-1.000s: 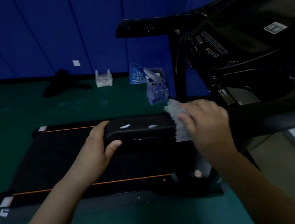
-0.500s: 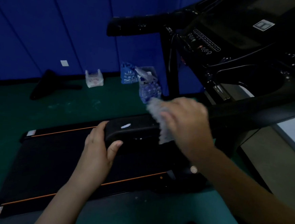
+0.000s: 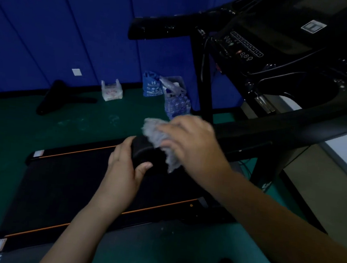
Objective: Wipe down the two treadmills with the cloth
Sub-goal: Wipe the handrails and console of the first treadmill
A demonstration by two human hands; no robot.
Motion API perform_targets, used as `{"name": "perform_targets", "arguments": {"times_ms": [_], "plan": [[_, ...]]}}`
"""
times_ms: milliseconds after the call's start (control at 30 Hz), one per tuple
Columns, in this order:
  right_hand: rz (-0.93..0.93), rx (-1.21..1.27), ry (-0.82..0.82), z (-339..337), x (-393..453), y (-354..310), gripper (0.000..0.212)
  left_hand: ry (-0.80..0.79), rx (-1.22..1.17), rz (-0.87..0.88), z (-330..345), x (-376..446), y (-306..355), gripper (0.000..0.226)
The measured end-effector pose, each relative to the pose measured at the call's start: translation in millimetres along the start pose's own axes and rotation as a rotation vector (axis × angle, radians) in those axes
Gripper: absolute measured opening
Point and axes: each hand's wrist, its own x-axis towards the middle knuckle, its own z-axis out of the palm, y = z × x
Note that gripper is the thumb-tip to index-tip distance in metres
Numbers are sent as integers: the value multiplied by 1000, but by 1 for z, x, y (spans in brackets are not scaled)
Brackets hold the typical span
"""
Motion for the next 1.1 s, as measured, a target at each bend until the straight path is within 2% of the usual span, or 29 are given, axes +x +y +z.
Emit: {"name": "perform_targets", "arguments": {"times_ms": [100,200,367,433,500,567,633,700,800,933,1000,1100], "plan": [[158,-52,147,-23,-19,44,31,23,-15,2,1,-1,1,63],[254,-82,222,-19,-27,36,30,38,-29,-11,4,-2,0,63],[33,10,118,17,-12,-13,33,51,-8,-13,1,-3,2,63],[-10,-3,117,10,-17,0,35,50,-8,-11,-1,-3,4,60],[16,-51,182,-6,-31,28,39,39,-11,-17,-4,-2,6,56],[135,-137,297,-29,-48,66,36,41,4,-24,-9,-1,10,54],[337,-219,407,-50,-64,96,34,65,-10,-10,-13,-1,16,49],[471,-197,469,-56,-73,106,37,80,-78,-4,-16,2,24,42],[577,-24,489,-36,-79,81,46,36,-102,49,-18,8,27,36],[691,141,525,1,-80,35,51,-66,-65,177,-25,16,9,45],[781,191,625,3,-71,33,46,-119,-36,249,-28,22,-1,43],[987,128,848,-7,-52,44,43,-180,-2,336,-30,31,-7,44]]}}
